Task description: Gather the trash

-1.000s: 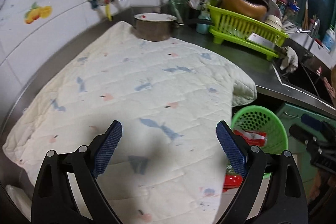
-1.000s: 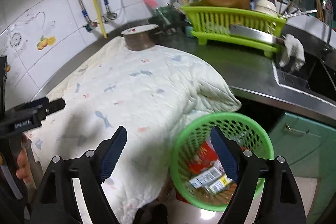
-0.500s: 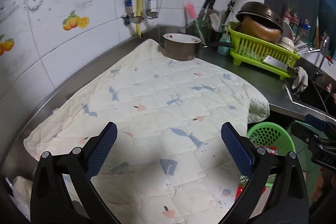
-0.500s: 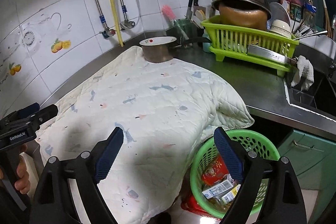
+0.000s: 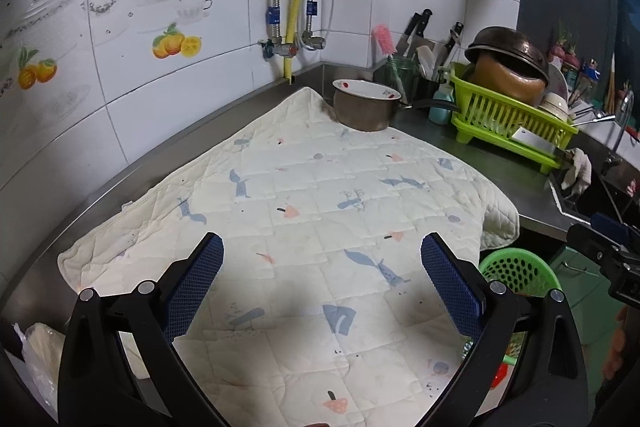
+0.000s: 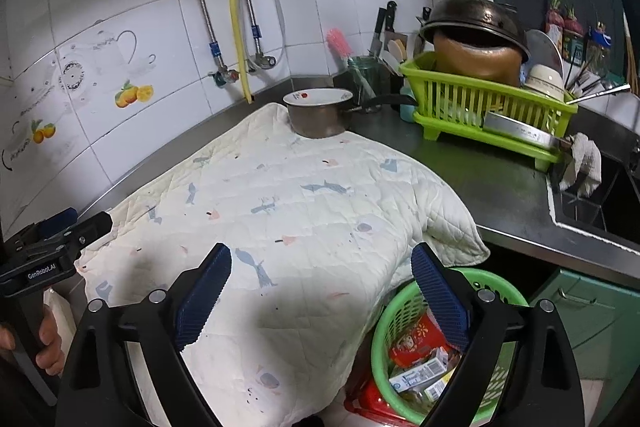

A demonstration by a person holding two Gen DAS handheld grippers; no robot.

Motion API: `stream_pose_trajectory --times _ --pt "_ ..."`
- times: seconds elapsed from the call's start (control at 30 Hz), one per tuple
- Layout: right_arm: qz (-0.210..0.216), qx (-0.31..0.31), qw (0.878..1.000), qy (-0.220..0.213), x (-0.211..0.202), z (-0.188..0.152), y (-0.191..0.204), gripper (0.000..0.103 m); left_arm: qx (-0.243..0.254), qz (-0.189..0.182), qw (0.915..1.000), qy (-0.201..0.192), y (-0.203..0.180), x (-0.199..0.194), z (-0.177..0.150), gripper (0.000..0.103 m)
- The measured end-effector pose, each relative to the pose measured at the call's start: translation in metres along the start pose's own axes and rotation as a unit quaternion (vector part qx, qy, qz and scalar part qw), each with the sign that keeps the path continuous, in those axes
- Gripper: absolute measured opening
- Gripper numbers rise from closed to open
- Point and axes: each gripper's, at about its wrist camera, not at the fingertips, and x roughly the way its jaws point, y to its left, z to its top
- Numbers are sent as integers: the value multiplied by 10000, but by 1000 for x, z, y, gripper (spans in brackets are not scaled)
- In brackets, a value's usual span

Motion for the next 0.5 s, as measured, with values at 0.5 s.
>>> stream_pose_trajectory --times 0.5 --pt "144 -82 9999 36 7 4 10 90 -11 -21 9999 -144 8 -16 0 98"
